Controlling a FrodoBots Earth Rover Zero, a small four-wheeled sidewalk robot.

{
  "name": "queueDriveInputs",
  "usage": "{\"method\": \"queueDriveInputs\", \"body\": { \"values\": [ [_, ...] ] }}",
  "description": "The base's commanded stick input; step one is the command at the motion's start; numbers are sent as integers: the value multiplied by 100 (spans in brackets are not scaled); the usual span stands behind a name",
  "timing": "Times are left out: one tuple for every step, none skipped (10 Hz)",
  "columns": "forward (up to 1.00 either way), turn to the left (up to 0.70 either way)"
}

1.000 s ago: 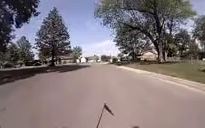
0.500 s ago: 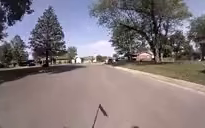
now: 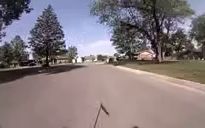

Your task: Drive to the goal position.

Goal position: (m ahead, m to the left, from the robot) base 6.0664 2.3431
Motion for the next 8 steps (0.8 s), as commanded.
{"method": "queueDriveInputs", "body": {
  "values": [
    [69, 3],
    [69, 3],
    [69, 3],
    [69, 3],
    [69, 3],
    [69, 3],
    [69, 3],
    [69, 3]
  ]
}}
